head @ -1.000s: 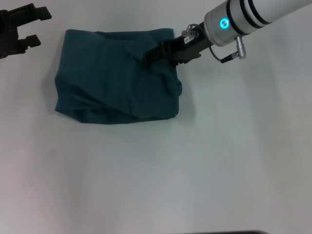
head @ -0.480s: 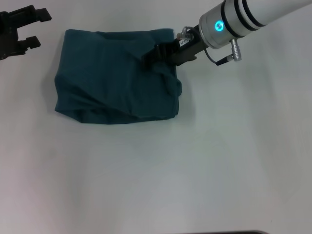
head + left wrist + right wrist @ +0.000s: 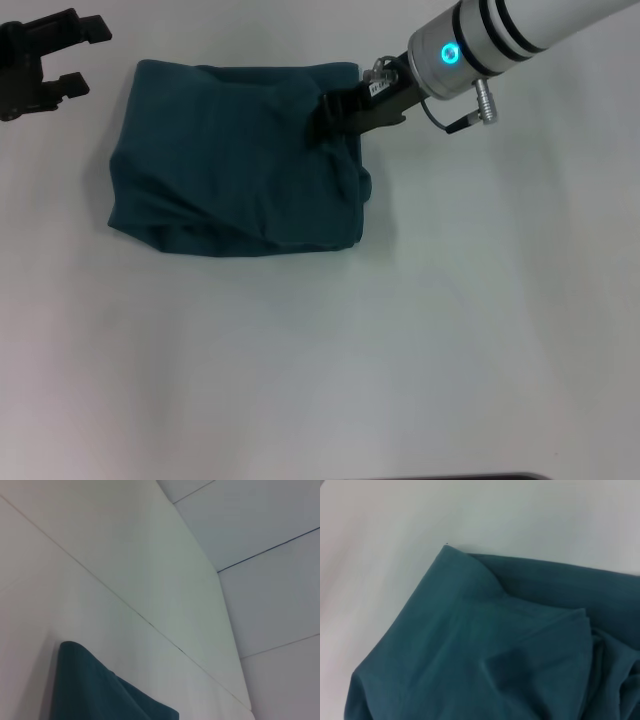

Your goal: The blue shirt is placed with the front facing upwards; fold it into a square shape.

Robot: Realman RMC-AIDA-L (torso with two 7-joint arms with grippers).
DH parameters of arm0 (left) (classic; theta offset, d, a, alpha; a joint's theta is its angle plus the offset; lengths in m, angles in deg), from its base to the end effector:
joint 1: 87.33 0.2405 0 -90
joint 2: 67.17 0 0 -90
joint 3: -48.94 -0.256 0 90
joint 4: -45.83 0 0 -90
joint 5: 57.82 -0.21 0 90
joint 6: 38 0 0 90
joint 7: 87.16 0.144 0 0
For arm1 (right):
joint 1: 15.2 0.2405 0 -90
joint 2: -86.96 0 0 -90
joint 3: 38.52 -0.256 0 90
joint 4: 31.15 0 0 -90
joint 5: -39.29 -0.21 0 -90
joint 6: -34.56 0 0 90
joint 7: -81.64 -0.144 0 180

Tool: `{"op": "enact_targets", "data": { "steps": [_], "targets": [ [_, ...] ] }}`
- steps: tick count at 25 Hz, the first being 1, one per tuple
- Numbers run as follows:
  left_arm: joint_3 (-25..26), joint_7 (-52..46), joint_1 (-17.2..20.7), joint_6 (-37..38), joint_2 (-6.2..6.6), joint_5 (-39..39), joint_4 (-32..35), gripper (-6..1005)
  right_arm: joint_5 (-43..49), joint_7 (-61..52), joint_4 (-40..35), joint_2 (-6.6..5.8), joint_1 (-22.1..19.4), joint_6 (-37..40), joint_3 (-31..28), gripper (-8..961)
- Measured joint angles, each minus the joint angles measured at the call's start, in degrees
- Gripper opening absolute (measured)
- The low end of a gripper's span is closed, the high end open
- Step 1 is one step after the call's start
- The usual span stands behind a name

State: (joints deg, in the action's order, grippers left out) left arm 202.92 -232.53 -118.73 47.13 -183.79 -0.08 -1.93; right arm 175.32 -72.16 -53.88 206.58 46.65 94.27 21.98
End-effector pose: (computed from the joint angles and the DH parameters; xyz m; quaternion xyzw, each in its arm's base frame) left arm -0.2885 0.3619 0.0767 -0.6629 -0.6672 -0.3101 0.1388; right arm 0.1537 0.4265 -0.0859 -0.8214 0.5544 -0.0035 0.1339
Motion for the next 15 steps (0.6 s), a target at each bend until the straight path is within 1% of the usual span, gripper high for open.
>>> {"op": "enact_targets", "data": {
  "steps": [5, 15],
  "targets": [
    [0.0, 0.0, 0.0, 0.0, -0.02, 0.0, 0.0, 939, 0.0, -0.1, -1.4, -0.23, -0.4, 0.0, 0.1, 231],
    [0.3, 0.0, 0.4, -0.5, 0.0, 0.0, 0.0, 939, -0.1, -0.1, -4.8, -0.27, -0.6, 1.4, 0.1, 61]
  ]
}}
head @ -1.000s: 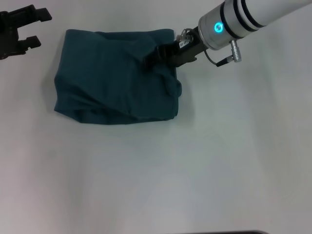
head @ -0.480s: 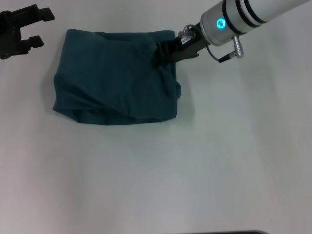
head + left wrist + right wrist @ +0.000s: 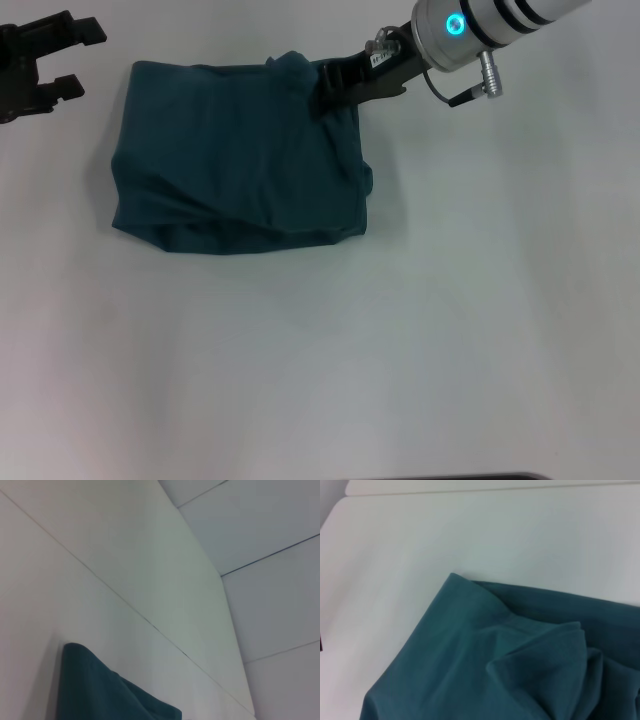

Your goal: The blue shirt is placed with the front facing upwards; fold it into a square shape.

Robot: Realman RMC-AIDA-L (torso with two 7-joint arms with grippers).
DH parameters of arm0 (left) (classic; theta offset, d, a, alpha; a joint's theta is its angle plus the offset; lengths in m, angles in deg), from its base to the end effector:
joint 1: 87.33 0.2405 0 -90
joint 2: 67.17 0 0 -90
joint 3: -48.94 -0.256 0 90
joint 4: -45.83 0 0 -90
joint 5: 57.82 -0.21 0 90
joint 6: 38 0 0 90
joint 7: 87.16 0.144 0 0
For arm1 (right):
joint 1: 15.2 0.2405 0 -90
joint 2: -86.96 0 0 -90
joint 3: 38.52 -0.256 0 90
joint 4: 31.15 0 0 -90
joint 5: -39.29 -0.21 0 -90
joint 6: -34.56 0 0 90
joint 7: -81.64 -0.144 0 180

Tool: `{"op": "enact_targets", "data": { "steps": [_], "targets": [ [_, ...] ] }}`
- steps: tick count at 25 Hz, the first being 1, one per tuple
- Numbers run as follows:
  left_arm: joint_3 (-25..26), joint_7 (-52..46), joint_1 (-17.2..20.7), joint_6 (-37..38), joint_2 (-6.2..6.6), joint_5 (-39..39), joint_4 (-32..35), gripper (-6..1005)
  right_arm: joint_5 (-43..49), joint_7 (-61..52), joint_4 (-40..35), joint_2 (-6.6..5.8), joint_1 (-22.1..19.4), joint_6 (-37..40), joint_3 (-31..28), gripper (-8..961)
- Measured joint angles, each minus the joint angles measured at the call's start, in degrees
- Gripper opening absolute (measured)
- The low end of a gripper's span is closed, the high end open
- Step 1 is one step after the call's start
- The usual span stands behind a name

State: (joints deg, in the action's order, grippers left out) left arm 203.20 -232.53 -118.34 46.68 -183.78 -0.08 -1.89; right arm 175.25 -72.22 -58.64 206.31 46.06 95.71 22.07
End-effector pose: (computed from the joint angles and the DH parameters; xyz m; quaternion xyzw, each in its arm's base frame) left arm -0.2921 0.3607 0.0777 -0.6578 -0.6702 -0.3120 0.1442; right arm 0.1415 0.4356 -0.0728 -0.8325 0.5349 0.0133 0.1437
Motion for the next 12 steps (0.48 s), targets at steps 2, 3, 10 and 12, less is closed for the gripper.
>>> {"op": "enact_targets", "data": {
  "steps": [2, 3, 10, 12],
  "targets": [
    [0.1, 0.0, 0.0, -0.1, 0.05, 0.0, 0.0, 939, 0.0, 0.0, -0.3, 0.0, 0.2, 0.3, 0.1, 61],
    [0.1, 0.0, 0.1, -0.2, 0.06, 0.0, 0.0, 939, 0.0, 0.0, -0.5, 0.0, 0.2, 0.4, 0.1, 61],
    [0.4, 0.0, 0.1, -0.5, 0.31, 0.0, 0.5, 939, -0.1, -1.2, -5.4, -0.83, -0.4, 2.2, -0.5, 60],
    [0.4, 0.0, 0.0, -0.6, 0.34, 0.0, 0.5, 939, 0.0, -1.4, -5.6, -1.13, -0.4, 2.2, -0.3, 60]
  ]
}}
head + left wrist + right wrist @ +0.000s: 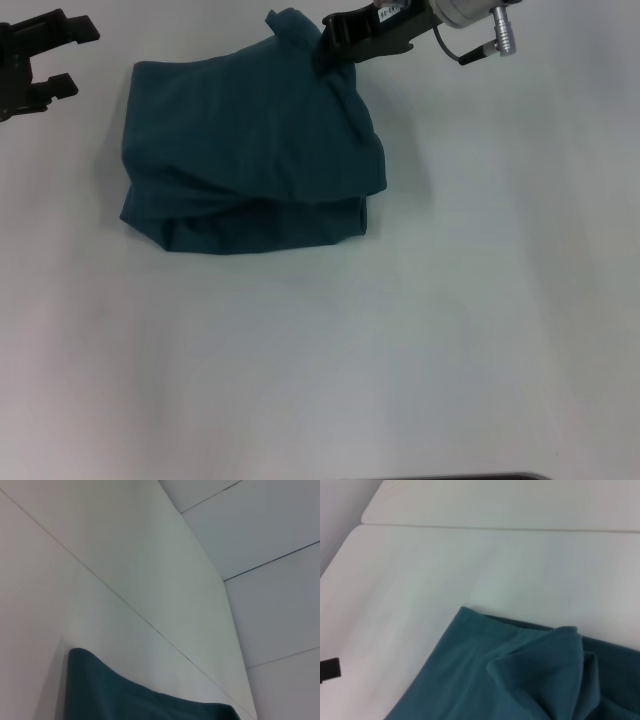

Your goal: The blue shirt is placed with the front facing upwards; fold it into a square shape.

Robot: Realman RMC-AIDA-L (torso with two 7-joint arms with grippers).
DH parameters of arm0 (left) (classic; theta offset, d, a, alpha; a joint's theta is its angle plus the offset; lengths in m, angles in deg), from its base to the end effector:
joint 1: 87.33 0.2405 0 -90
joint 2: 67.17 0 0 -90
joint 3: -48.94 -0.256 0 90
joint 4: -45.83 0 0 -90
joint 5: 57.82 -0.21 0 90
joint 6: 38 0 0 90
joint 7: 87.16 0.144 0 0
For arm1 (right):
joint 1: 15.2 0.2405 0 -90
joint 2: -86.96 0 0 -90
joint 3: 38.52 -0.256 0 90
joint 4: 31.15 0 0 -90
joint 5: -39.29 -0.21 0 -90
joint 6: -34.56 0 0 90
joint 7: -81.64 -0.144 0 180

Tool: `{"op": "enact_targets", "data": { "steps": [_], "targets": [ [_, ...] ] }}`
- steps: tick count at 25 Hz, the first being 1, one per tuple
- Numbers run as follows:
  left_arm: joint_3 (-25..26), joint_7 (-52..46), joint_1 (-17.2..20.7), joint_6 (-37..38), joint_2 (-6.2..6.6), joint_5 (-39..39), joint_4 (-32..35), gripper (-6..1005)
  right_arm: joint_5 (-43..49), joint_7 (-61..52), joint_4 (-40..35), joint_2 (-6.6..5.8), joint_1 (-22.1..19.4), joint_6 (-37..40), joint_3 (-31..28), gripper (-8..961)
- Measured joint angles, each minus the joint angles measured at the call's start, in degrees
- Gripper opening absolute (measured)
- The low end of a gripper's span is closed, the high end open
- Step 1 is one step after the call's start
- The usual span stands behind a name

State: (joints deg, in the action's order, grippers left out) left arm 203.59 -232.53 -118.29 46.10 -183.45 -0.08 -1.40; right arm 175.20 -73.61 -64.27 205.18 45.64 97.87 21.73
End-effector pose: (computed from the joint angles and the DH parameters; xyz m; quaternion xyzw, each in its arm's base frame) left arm -0.2953 0.3613 0.0799 -0.6528 -0.6727 -0.3145 0.1496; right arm 0.1269 0.4480 -0.0499 -0.8384 0.5201 0.0352 0.1590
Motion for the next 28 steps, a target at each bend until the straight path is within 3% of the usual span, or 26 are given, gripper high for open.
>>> {"op": "enact_targets", "data": {
  "steps": [14, 21, 24, 28],
  "targets": [
    [0.0, -0.3, -0.5, -0.7, 0.04, 0.0, 0.2, 940, 2.5, -0.1, 4.2, -0.19, -0.5, -2.9, 0.0, 61],
    [0.0, -0.2, -0.6, -1.4, 0.03, 0.0, 0.8, 940, 5.0, -0.4, 3.8, -1.24, -0.9, -2.6, 0.2, 77],
    [0.0, -0.2, -0.7, -1.4, 0.05, 0.0, 0.8, 940, 7.3, -1.4, 3.1, -2.23, -0.9, -3.5, -0.5, 100],
    [0.0, -0.3, -0.7, -1.4, 0.16, 0.0, 0.8, 940, 7.0, -1.5, 1.7, -4.74, -1.9, -3.0, -5.0, 371]
  ]
}}
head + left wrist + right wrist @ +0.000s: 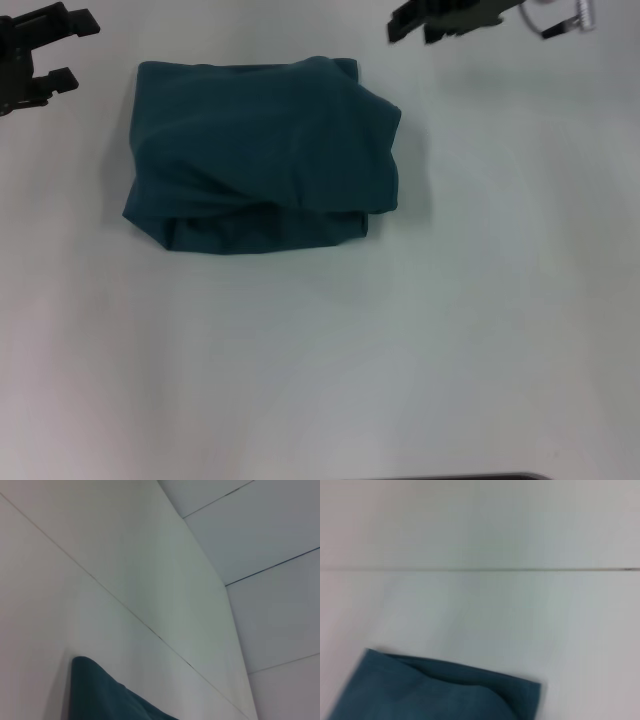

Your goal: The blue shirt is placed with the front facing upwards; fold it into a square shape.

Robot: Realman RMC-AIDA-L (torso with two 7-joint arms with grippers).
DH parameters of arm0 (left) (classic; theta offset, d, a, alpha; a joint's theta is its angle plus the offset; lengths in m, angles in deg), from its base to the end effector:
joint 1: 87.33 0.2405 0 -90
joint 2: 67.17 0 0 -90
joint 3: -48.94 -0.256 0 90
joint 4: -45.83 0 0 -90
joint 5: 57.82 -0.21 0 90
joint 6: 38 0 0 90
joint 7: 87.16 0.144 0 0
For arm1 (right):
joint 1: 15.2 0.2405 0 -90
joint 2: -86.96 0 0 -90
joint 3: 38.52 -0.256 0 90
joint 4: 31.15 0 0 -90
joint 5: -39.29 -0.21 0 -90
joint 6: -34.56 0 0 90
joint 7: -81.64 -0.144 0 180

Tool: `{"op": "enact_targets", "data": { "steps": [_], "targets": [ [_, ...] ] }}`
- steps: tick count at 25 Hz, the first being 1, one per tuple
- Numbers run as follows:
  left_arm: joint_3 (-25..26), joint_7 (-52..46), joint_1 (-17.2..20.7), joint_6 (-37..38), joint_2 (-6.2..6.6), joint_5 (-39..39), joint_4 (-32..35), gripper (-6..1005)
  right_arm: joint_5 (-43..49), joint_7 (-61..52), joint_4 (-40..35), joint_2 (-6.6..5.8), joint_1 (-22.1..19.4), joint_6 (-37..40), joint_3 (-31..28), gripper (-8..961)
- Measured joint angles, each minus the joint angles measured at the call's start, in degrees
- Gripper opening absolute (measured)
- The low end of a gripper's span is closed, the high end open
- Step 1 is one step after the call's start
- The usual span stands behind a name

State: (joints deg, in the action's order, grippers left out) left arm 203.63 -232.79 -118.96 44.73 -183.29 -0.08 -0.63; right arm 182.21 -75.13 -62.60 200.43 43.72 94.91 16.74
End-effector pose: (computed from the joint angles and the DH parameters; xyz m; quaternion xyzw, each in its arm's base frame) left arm -0.2945 0.3663 0.0795 -0.6487 -0.6743 -0.3173 0.1544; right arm 0.1738 0.4696 -0.0025 -0.8001 0.5483 0.0269 0.2421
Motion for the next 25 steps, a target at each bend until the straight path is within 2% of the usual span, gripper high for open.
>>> {"op": "enact_targets", "data": {
  "steps": [4, 6, 14, 19, 25],
  "targets": [
    [0.0, -0.2, 0.0, 0.1, 0.04, 0.0, -0.2, 940, -3.7, 2.1, -1.9, -1.8, -1.3, 6.8, -4.7, 545],
    [0.1, -0.3, 0.0, 0.0, 0.09, 0.0, -0.2, 940, -5.8, 3.0, -2.2, -1.95, -1.6, 10.1, -4.9, 540],
    [0.1, -0.4, 0.0, 0.1, 0.11, 0.2, -0.4, 939, -5.7, 5.4, -1.2, -0.53, -1.7, 14.9, -3.6, 532],
    [0.1, -0.4, 0.1, 0.1, 0.19, 0.4, -0.2, 939, -3.2, 4.6, 3.6, -0.33, -1.8, 10.9, -2.8, 532],
    [-0.2, -0.4, -0.2, 0.1, 0.05, 0.5, -0.1, 939, -2.8, 4.2, 5.4, 0.7, -1.7, 8.1, -2.9, 532]
  ]
}}
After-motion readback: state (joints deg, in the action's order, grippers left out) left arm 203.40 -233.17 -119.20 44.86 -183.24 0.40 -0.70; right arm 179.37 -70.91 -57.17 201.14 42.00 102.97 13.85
